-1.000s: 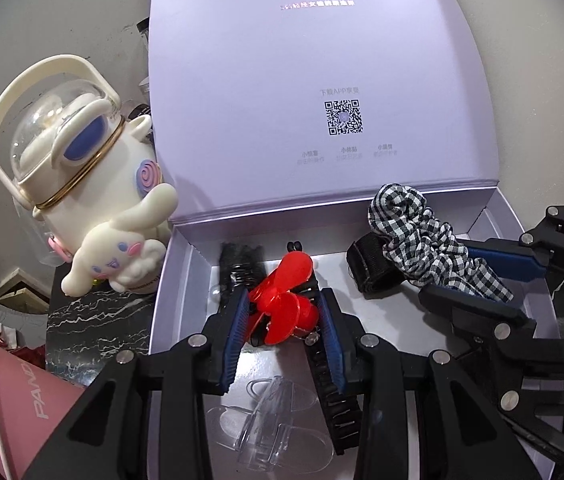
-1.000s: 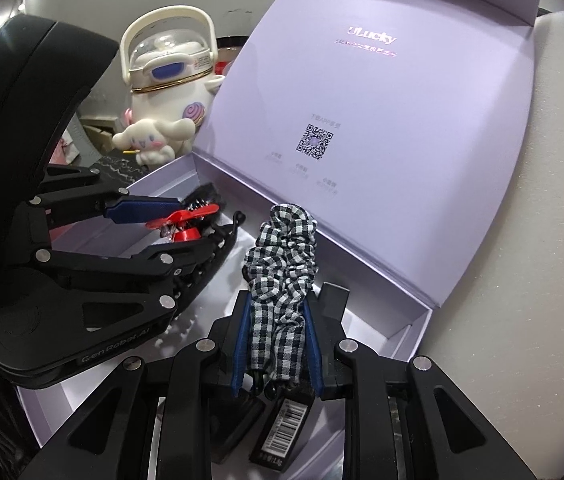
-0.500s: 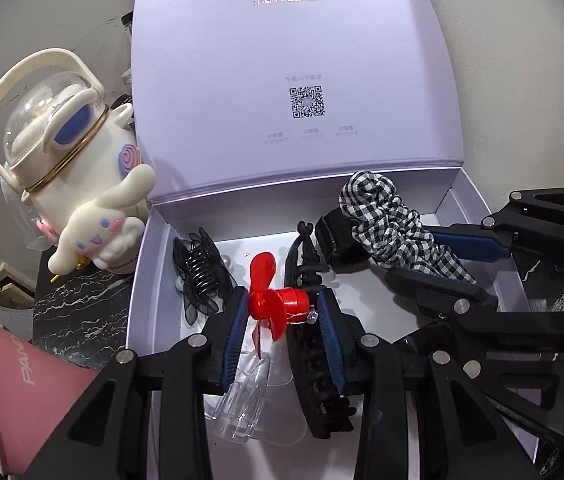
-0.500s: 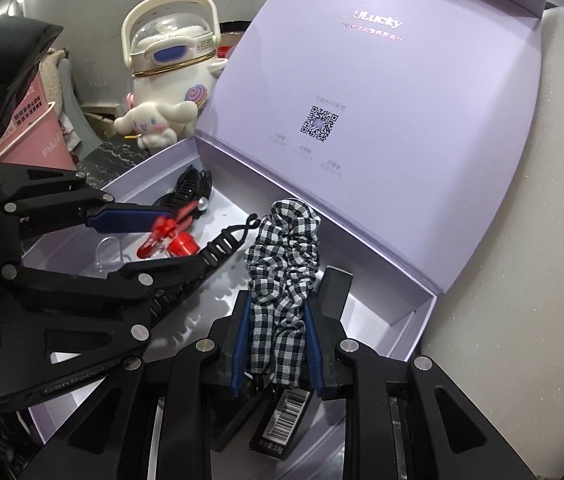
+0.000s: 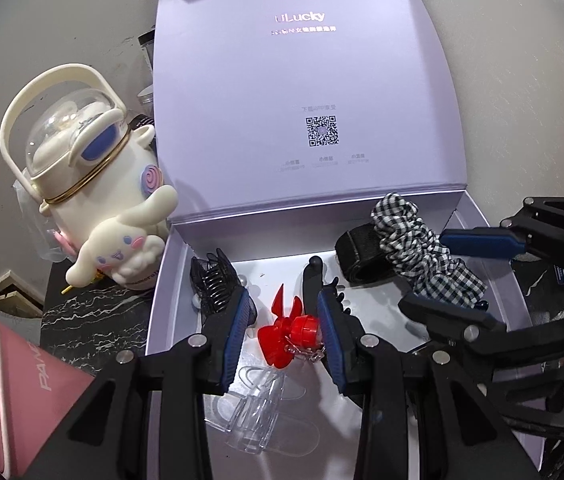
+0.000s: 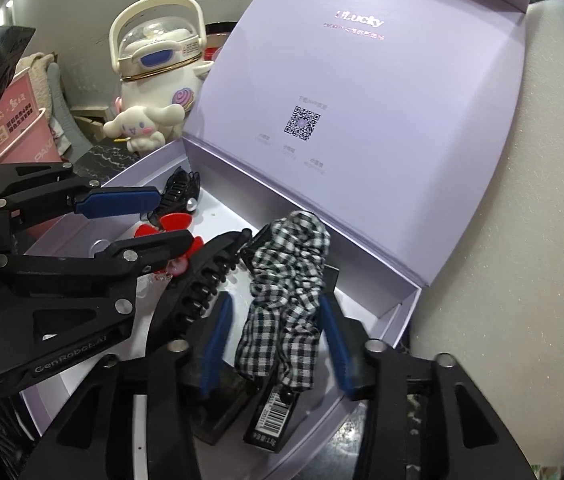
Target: Organize rigid objects
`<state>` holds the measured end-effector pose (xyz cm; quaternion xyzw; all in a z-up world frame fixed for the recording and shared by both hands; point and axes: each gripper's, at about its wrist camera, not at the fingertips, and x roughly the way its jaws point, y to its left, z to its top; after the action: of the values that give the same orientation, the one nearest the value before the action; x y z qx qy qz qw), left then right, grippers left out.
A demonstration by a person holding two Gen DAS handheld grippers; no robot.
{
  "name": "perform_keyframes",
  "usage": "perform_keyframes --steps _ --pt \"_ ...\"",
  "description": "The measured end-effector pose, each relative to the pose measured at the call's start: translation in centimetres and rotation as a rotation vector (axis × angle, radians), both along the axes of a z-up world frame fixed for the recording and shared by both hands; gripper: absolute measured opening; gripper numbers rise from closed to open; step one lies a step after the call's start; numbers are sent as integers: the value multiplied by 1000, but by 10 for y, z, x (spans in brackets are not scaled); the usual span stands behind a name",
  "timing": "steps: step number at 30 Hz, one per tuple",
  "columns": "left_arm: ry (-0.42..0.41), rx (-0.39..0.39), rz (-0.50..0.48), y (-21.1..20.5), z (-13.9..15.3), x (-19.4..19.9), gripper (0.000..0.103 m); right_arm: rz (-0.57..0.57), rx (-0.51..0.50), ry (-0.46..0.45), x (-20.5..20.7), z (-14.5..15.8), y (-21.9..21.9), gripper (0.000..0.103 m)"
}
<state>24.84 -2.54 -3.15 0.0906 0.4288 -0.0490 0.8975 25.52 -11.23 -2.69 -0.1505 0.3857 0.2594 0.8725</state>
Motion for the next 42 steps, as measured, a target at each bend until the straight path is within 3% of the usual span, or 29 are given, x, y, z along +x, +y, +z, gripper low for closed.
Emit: perform_keyframes --steps 5,10,12,13,15,17,30,42 --pt "11 -18 13 12 1 3 35 -20 -11 -6 -2 2 -1 61" --pt "34 -8 44 18 0 14 36 -38 -4 -17 -7 7 -4 76" --pt "36 -13 55 20 0 14 38 -48 -4 -22 -9 10 -8 76" --pt "34 -14 60 22 1 14 41 -52 -3 -23 -10 11 -9 76" --pt "26 -27 65 26 5 11 62 -64 -1 -28 -11 14 -13 77" --pt "8 -40 59 29 9 7 75 -71 6 -32 -13 17 -17 78" --pt "-18 -42 72 37 36 -18 75 -99 21 -87 -39 42 -33 82" --pt "-91 -58 72 28 90 -56 75 -141 53 -217 -74 82 -41 82"
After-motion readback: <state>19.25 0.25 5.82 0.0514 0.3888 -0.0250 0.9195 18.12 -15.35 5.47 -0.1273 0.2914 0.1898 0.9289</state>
